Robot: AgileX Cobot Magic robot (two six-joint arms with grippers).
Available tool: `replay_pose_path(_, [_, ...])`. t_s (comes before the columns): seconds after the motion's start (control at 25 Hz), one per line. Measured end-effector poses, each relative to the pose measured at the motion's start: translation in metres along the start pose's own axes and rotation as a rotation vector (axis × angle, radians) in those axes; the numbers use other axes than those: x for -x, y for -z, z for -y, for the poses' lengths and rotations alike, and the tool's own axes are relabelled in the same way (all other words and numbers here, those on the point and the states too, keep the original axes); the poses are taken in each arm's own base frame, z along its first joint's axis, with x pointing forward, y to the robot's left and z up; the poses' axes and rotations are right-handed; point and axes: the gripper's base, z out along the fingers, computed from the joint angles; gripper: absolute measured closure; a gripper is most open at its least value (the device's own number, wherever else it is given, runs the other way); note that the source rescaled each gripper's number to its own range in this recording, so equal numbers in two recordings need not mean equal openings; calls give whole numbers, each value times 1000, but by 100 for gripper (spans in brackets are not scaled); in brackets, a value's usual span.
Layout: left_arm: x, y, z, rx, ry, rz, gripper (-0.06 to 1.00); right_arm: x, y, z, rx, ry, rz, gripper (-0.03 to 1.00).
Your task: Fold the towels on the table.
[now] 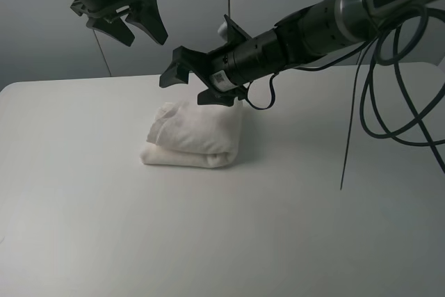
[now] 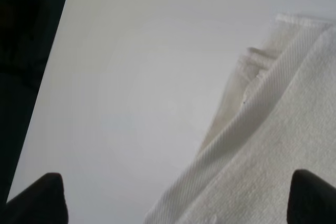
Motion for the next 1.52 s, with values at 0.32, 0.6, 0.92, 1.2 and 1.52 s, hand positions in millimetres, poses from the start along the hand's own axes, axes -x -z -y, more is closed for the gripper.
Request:
replay_pose_path(0.32, [-4, 44, 4, 120, -106, 59, -1, 15, 69, -45, -133, 338, -1, 7])
replay_pose_path(0.6, [-20, 117, 9, 332, -129, 140, -1, 21, 163, -94, -334, 578, 112, -3])
replay_pose_path(0.92, [-47, 171, 23, 386, -95, 205, -1, -4, 246, -124, -511, 610, 128, -3])
replay_pose_path(1.2, [-111, 181, 31, 387, -29, 206, -1, -47, 282, -117, -584, 597, 111, -3])
replay_pose_path(1.52, [-204, 177, 37, 380, 51, 228, -1, -118, 314, -94, -572, 574, 198, -3])
